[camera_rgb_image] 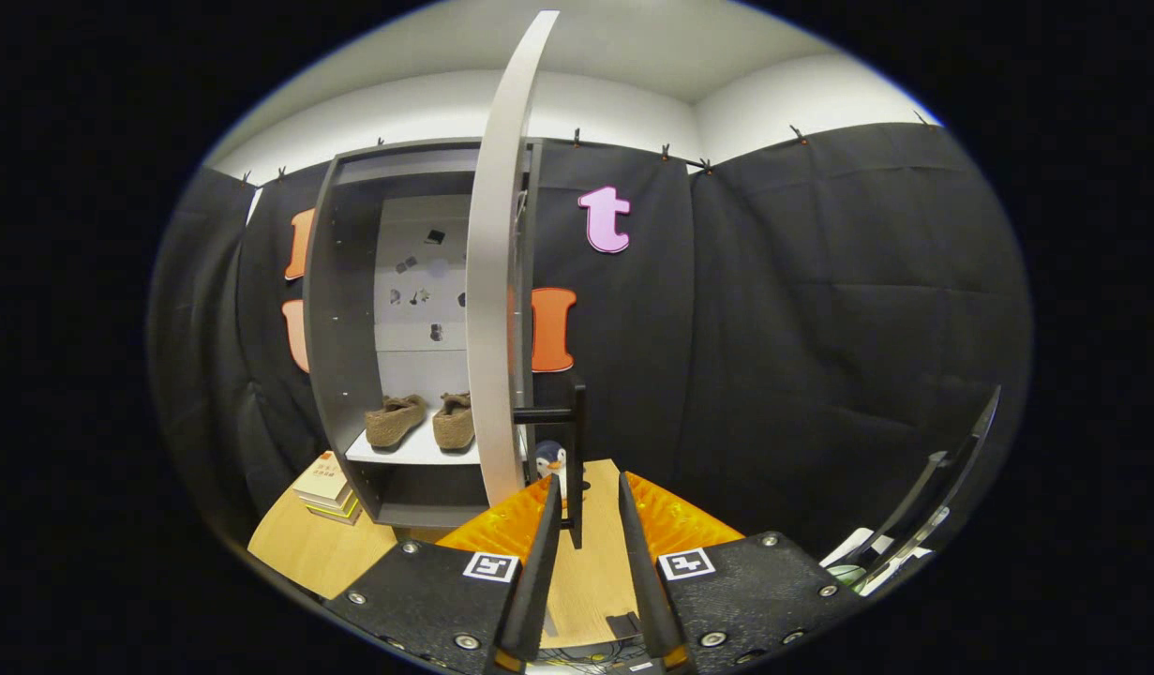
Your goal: Open the shoe cabinet door, grab the shoes and put them into the shoe cabinet, then close the shoe cabinet door.
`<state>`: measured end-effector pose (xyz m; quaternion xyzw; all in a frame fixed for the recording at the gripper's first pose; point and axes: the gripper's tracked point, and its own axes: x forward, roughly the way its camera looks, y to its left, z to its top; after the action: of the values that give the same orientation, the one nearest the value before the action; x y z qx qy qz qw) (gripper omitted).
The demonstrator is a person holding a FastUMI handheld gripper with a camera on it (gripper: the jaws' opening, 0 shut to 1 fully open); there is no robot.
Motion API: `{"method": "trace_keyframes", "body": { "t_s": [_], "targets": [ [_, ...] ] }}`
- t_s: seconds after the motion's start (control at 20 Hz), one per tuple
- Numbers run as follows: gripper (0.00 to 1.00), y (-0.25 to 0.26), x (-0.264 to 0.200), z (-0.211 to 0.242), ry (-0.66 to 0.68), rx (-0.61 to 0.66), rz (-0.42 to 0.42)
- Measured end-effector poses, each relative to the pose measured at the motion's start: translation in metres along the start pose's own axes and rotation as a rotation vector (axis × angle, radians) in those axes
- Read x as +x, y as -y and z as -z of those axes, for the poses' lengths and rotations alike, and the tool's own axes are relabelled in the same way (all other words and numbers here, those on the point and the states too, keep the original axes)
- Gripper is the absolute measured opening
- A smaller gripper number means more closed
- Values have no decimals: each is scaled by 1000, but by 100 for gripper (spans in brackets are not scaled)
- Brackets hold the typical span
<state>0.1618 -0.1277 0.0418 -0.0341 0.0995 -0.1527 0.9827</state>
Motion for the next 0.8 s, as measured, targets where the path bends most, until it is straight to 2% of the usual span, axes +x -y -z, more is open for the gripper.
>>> {"method": "trace_keyframes", "body": {
  "t_s": [0.3,0.55,0.8],
  "targets": [
    [41,-31,-5,-1,31,15,-123],
    [41,-67,-5,0,45,41,-257],
    [41,-99,-1,-3,61,43,-345]
  ]
}}
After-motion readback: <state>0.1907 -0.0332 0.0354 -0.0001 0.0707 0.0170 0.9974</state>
